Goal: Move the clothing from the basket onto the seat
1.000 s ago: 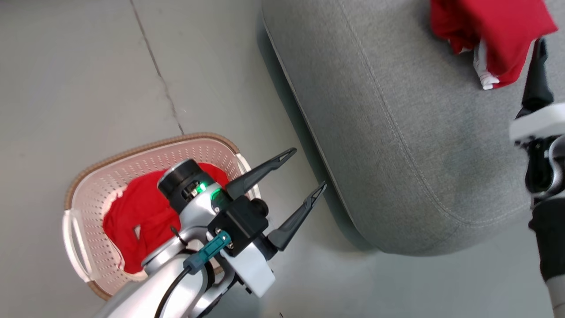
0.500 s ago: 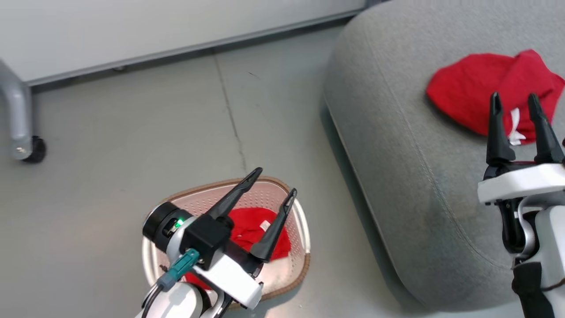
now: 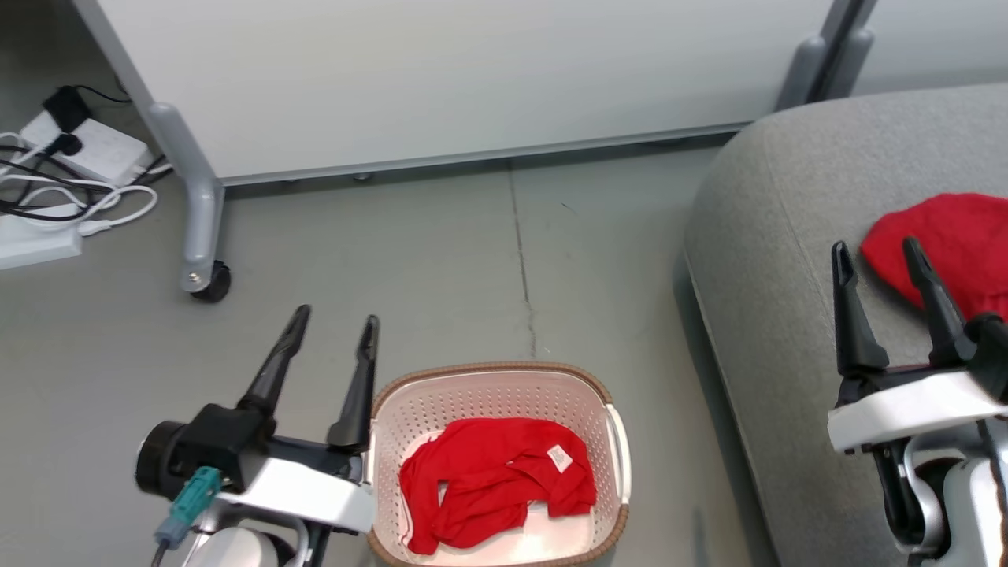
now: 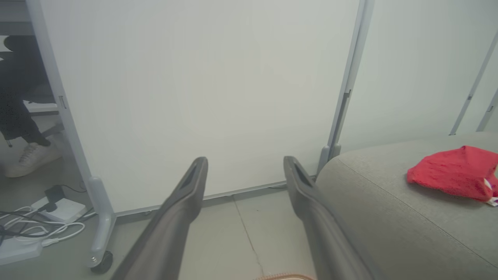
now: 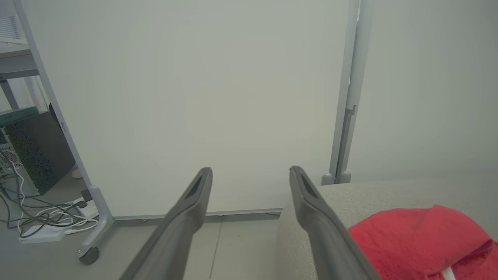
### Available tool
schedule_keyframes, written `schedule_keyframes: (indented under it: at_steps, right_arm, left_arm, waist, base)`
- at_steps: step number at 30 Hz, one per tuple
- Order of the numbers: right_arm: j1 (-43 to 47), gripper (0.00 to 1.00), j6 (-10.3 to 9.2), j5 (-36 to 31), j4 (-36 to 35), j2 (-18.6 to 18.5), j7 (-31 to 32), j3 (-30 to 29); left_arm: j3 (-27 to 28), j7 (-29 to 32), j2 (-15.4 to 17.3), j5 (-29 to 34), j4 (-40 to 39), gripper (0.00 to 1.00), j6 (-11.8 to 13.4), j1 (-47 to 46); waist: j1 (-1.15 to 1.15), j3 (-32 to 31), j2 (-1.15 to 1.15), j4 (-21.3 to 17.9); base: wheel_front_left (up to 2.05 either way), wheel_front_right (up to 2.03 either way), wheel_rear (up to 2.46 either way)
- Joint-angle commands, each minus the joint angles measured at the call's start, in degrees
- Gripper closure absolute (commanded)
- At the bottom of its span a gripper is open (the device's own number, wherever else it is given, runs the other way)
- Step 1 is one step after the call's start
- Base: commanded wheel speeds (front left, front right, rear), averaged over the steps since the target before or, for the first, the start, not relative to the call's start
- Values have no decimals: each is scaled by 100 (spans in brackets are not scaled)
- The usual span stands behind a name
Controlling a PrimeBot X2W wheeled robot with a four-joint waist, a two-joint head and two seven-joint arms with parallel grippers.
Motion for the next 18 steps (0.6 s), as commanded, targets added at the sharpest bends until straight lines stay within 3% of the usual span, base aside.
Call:
schedule_keyframes:
  at_steps: [1, 13, 18]
  right_arm:
    - [209, 0, 1, -92, -195, 32, 109, -15]
    - [1250, 0, 1, -297, -937, 215, 478, -28]
    - [1475, 0, 1, -305, -1055, 222, 538, -71]
  left_arm:
    - [157, -66, 64, -83, -1, 0, 96, 133]
    - [880, -238, 58, -365, -195, 0, 437, 842]
    - [1041, -262, 57, -357, -285, 0, 434, 1044]
  waist:
    - [0, -171, 0, 199]
    - [0, -508, 0, 513]
    - [0, -571, 0, 514]
  base:
    - [0, 0, 0]
    - [0, 0, 0]
    - [0, 0, 0]
